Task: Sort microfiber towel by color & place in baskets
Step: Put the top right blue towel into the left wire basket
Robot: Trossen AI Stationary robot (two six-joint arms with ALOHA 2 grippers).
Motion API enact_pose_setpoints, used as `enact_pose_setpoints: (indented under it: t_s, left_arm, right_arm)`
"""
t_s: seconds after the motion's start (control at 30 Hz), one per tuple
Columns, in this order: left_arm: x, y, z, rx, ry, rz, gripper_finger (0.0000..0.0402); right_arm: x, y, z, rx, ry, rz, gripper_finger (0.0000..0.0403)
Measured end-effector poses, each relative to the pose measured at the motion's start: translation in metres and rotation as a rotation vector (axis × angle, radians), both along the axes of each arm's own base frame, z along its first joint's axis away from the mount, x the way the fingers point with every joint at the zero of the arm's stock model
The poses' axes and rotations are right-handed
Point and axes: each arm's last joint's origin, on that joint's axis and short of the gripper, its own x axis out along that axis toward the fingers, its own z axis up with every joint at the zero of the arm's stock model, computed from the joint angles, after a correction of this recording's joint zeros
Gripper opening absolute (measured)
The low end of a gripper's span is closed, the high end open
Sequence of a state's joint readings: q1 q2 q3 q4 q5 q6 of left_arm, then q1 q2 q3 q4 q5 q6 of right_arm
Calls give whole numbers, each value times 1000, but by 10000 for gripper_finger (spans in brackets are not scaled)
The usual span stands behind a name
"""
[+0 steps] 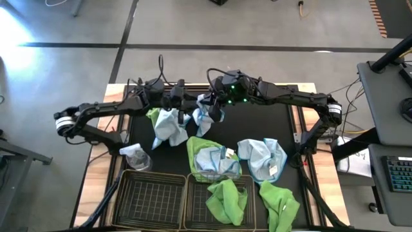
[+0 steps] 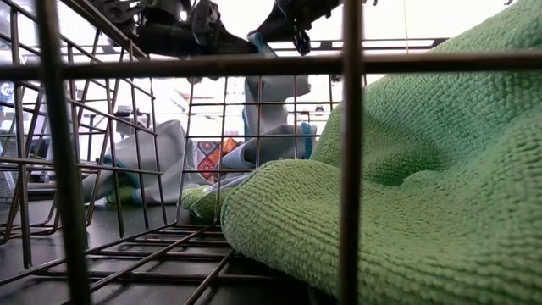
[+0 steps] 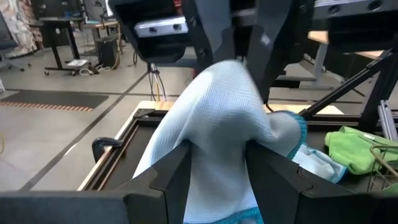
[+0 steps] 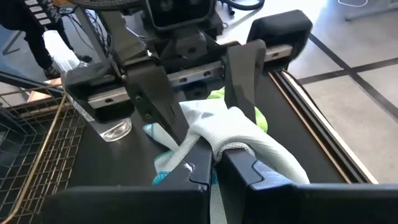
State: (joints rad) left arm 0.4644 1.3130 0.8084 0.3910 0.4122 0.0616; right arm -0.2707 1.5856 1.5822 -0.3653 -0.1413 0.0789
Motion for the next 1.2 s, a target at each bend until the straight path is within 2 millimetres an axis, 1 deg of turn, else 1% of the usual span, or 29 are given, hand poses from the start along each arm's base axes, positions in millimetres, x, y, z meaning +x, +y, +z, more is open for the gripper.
enact_pose_setpoints:
  t_s: [0.2, 0.3, 0.4, 0.7, 0.77, 1.07, 1.2]
  left_arm:
    - [0, 0, -3, -23, 14, 4, 139]
    - [-3, -1, -2, -30, 24, 4, 130]
    - [-4, -2, -3, -39, 41, 4, 108]
    - [-5, -2, -5, -55, 64, 5, 17]
    - [-5, -2, -4, -55, 64, 6, 5]
    - [-5, -2, -5, -71, 69, 8, 1]
    - [-5, -2, -5, -81, 70, 9, 1]
  right_arm:
    - [0, 0, 0, -2, 5, 0, 9]
    - [0, 0, 0, -4, 6, 0, 9]
    - [0, 0, 0, -4, 6, 0, 9]
    - [0, 0, 0, -4, 6, 0, 9]
    - [0, 0, 0, -4, 6, 0, 9]
    - [0, 0, 0, -45, 11, 19, 11]
    - [0, 0, 0, -52, 10, 22, 36]
